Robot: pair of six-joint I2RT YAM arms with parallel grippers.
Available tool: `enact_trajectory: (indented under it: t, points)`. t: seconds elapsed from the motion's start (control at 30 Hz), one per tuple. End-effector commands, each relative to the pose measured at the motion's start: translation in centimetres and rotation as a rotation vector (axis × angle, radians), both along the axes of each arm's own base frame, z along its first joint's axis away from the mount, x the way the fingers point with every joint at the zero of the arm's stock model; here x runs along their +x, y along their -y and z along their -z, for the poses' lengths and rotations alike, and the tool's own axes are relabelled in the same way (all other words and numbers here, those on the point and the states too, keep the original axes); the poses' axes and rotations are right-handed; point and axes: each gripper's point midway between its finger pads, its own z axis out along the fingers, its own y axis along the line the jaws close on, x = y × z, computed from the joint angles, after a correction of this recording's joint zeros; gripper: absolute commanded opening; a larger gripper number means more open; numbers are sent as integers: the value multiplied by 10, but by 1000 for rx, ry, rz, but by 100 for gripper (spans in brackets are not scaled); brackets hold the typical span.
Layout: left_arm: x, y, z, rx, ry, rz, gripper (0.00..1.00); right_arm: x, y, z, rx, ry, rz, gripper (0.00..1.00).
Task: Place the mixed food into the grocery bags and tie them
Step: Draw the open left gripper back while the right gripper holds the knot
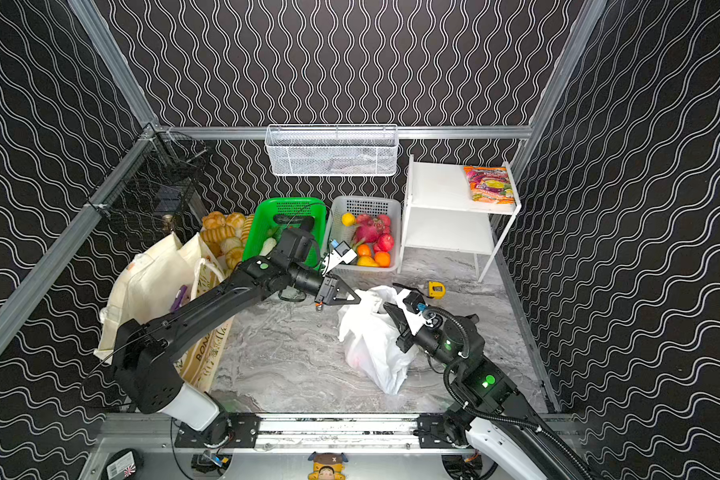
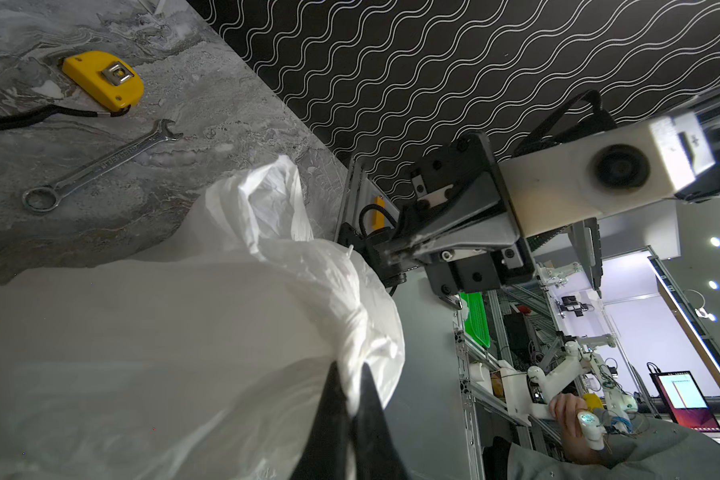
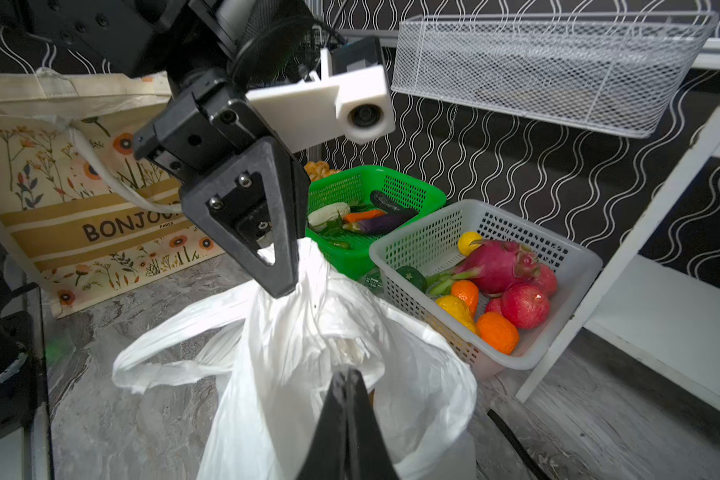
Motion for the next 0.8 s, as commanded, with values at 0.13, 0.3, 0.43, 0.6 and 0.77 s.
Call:
enact_trajectory:
  t: [0.13,0.3,0.43,0.6,0.77]
  points:
    - [-1,6,-3,-67,-53,15,0,5,-12,9,11,-14,-35,19]
    - [-3,8,-5,-111,-96,30,0,13,-18,9,18,8,-40,28]
    - [-7,8,-6,-133,-116,43,0,11,-25,8,48,29,-82,32]
    - [-9,7,-14,-172,-119,49,0,12,-22,13,93,18,-90,36]
    - [-10,8,-19,-212,-138,57,0,9,-17,17,131,-7,-128,38]
